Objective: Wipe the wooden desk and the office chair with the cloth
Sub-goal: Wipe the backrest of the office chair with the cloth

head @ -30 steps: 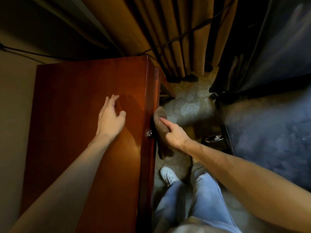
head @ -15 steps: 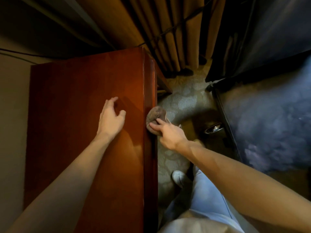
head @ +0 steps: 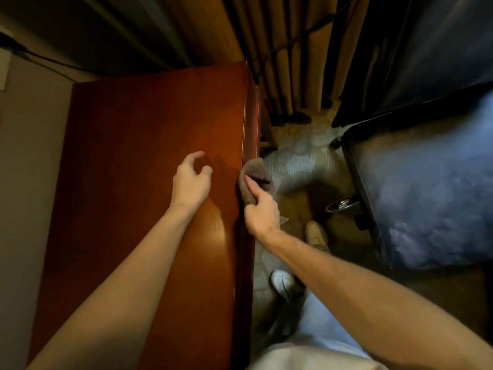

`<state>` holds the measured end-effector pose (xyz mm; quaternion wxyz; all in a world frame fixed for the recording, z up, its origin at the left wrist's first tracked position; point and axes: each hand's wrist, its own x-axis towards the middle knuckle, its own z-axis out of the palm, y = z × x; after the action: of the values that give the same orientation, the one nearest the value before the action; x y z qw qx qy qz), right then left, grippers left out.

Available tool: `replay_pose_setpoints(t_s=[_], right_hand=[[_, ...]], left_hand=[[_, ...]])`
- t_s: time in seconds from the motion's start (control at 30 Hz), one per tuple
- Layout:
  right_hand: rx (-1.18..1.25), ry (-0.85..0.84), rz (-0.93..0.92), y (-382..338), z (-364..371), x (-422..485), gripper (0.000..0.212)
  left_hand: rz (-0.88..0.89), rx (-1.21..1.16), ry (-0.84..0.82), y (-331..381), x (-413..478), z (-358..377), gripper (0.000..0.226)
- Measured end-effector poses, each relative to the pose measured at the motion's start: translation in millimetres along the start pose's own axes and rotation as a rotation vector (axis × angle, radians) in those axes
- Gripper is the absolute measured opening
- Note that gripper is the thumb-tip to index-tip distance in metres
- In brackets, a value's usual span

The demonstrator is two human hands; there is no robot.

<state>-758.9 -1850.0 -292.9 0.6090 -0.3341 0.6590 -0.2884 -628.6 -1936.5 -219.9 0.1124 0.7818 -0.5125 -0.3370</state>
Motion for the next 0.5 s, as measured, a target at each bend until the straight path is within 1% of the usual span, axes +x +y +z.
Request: replay_pose_setpoints(t_s=[0.07,0.1,0.2,0.27,0.33,0.37,0.5], right_hand=[[0.067,0.023,0.015,7,9,-5,0.084],[0.132,0.024,0.063,10,11,0,0.079],[0.387,-0.012,0.194,3,-1,16,0.053],[0.507,-0.031,0.254,-5,-17,13,0.046],[0.588,0.005,0.247,-14,-39,-3,0.045],[0.602,0.035,0.233,-20,-53,-12,0.046],[0.5,0.161,0.169,-31,-108,-41,0.048]], left_hand=[[0.011,-0.005,-0.019,-4,-10,0,0.039],[0.017,-0.004,-0.04,-6,-14,0,0.038],[0.043,-0.003,-0.105,-8,-30,-9,0.035],[0.075,-0.016,-0.11,-5,-36,-16,0.033],[0.103,-0.048,-0.097,6,-39,-23,0.031],[0.126,-0.055,-0.099,16,-39,-23,0.031],[0.23,-0.083,-0.158,69,-44,-17,0.03]])
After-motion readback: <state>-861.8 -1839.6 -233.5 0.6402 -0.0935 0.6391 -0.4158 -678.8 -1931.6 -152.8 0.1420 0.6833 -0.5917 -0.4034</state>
